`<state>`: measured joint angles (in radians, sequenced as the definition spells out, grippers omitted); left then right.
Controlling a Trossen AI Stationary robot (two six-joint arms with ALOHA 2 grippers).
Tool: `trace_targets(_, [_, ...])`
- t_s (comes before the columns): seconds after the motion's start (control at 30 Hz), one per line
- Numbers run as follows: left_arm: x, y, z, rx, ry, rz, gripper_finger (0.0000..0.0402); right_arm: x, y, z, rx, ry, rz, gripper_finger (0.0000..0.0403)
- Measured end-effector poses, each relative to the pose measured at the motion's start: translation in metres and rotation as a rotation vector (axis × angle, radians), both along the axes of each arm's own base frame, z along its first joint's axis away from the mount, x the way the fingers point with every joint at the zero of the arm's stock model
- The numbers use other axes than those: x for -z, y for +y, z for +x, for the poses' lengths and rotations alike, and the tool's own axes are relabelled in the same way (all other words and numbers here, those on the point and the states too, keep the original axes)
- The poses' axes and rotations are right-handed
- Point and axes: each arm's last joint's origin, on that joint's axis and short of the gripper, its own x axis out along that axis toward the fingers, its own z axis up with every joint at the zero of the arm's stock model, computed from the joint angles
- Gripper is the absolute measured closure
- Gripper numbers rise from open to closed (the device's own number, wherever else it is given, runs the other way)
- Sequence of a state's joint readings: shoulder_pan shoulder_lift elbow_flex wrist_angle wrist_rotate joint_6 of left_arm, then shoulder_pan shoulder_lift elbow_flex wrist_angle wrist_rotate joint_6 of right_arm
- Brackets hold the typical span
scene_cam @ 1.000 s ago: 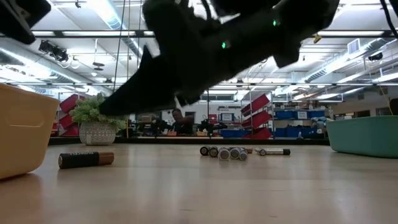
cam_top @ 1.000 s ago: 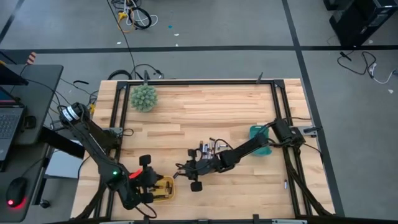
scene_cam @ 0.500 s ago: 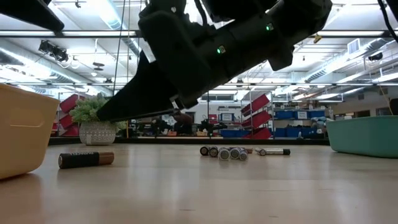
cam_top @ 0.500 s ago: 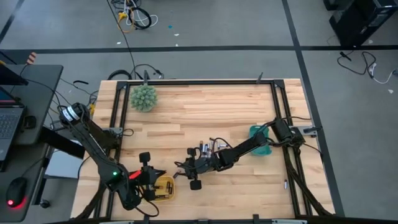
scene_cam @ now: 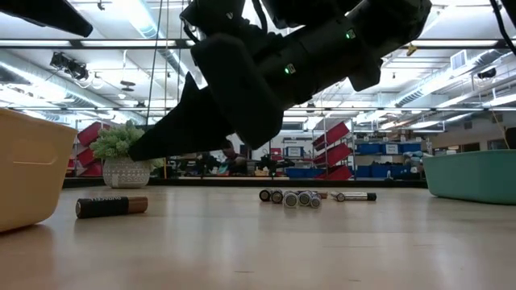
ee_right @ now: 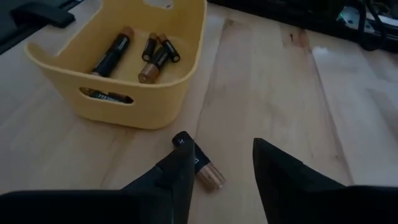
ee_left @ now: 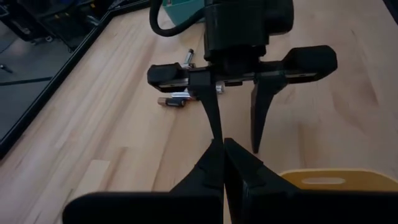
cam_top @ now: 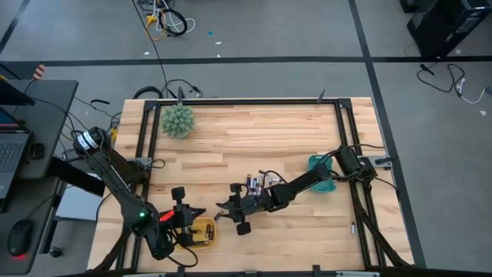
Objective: Sort batteries
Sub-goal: Put the black battery into the yellow bin
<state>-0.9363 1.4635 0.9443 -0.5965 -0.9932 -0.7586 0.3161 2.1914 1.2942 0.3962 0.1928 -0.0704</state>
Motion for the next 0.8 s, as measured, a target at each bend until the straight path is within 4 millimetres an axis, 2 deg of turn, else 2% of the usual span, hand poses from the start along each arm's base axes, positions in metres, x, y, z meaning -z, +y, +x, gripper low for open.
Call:
trace_targets(0.2, [0.0, 0.0, 0.0, 0.0, 0.0, 0.001, 0.0401, 0.006, 0.0, 0.001, -0.009, -0.008, -0.005, 0.0256])
trace_targets(0.63, [0.0, 0.0, 0.0, 0.0, 0.002, 0.001, 0.0401, 0.038, -0.003, 0.009, -0.016, 0.018, 0.034, 0.0256])
trace_targets(0.8, [0.001, 0.0, 0.0, 0.001, 0.006, 0.003, 0.0401, 0.039, -0.005, 0.009, -0.02, 0.04, 0.035, 0.0255])
